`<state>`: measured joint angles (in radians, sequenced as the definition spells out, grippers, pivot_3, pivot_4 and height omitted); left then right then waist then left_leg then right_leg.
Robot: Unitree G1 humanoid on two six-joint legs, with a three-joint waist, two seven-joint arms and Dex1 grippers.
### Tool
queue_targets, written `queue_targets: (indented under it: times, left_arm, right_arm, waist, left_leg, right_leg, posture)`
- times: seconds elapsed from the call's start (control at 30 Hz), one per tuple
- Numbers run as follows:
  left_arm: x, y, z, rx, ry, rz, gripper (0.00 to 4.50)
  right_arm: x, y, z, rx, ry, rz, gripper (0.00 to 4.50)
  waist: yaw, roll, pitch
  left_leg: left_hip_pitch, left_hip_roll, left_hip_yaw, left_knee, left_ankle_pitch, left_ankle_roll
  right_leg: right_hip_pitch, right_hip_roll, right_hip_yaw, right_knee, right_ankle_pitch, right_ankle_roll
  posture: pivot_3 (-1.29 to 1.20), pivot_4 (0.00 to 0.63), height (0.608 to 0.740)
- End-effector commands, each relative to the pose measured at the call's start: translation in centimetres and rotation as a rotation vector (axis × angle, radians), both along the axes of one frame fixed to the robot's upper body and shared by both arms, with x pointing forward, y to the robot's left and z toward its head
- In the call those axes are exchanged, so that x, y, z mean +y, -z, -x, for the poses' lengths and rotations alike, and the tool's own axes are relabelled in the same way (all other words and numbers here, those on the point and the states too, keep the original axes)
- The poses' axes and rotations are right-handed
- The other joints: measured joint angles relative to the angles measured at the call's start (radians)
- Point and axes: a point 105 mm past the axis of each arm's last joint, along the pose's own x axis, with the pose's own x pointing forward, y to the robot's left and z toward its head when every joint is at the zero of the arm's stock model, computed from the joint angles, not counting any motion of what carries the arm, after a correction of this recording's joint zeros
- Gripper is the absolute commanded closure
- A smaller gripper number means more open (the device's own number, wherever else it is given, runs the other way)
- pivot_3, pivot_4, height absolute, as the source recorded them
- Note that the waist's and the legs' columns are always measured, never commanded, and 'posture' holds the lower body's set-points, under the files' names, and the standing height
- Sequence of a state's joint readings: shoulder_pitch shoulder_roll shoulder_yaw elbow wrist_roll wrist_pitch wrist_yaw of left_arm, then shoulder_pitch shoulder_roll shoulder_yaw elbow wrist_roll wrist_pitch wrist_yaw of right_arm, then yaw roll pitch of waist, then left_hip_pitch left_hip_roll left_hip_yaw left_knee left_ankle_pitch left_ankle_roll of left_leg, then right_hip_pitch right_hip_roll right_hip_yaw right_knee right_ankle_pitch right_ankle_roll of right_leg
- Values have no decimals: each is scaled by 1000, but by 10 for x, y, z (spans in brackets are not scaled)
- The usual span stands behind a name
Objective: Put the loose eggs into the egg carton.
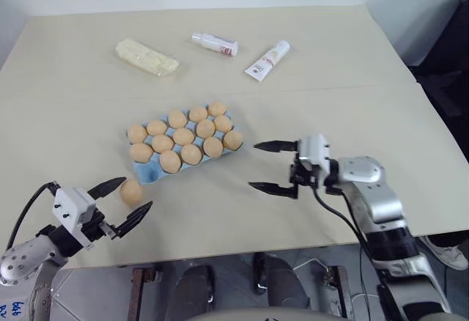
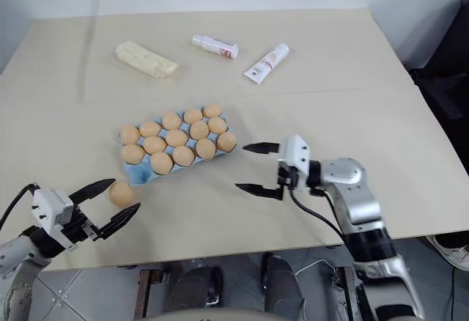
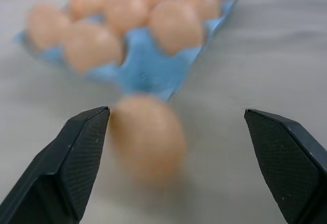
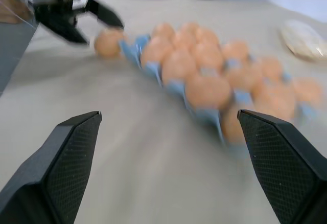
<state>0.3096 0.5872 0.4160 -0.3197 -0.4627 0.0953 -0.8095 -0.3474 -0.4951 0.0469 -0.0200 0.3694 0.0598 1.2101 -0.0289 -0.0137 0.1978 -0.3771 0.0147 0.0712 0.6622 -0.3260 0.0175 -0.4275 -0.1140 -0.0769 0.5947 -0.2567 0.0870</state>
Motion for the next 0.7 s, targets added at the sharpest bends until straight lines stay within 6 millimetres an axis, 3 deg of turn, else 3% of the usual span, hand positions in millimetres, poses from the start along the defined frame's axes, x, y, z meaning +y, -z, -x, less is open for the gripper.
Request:
queue_targets:
  times: [0.03, 0.2, 0.37, 0.43, 0.53, 0.7]
  left_arm:
    - [-13, -8, -1, -26, 64, -34, 0]
    - [-18, -11, -7, -39, 94, -48, 0]
    - [-11, -13, -8, -29, 67, -39, 0]
    - [1, -16, -9, -50, -7, -30, 0]
    - [40, -16, 3, -86, -207, -25, 0]
    - [71, -13, 24, -85, -373, -4, 0]
  right_arm:
    - [-20, -7, 8, -48, 37, -20, 33]
    - [-42, 7, 11, -46, 114, 11, 33]
    - [-43, 10, 10, -54, 121, 14, 33]
    - [-36, 4, 7, -63, 102, -6, 33]
    - [-18, -9, 6, -85, 26, -34, 33]
    - [0, -22, 8, -100, -63, -57, 33]
  waist:
    - [-2, 0, 0]
    - [2, 0, 0]
    - [1, 0, 0]
    - [1, 0, 0]
    - [-8, 0, 0]
    - [5, 0, 0]
  left_leg:
    - [1, 1, 3, 0, -1, 1]
    - [6, 2, 7, 0, -1, 2]
    - [7, 2, 9, 3, 0, 2]
    - [7, 2, 10, 3, 0, 3]
    - [7, 3, 11, 3, 0, 3]
    - [6, 4, 10, 2, -1, 3]
  right_leg:
    - [0, 0, -1, 0, 0, 0]
    - [0, 1, -1, 6, 0, 0]
    - [0, 1, 0, 8, 2, 0]
    - [0, 1, 1, 8, 2, 0]
    - [-1, 1, 3, 8, 2, 0]
    - [-2, 1, 4, 6, 1, -1]
  posture:
    - [0, 150, 740]
    - [0, 150, 740]
    - [0, 150, 740]
    - [0, 150, 740]
    - [0, 150, 740]
    - [0, 150, 740]
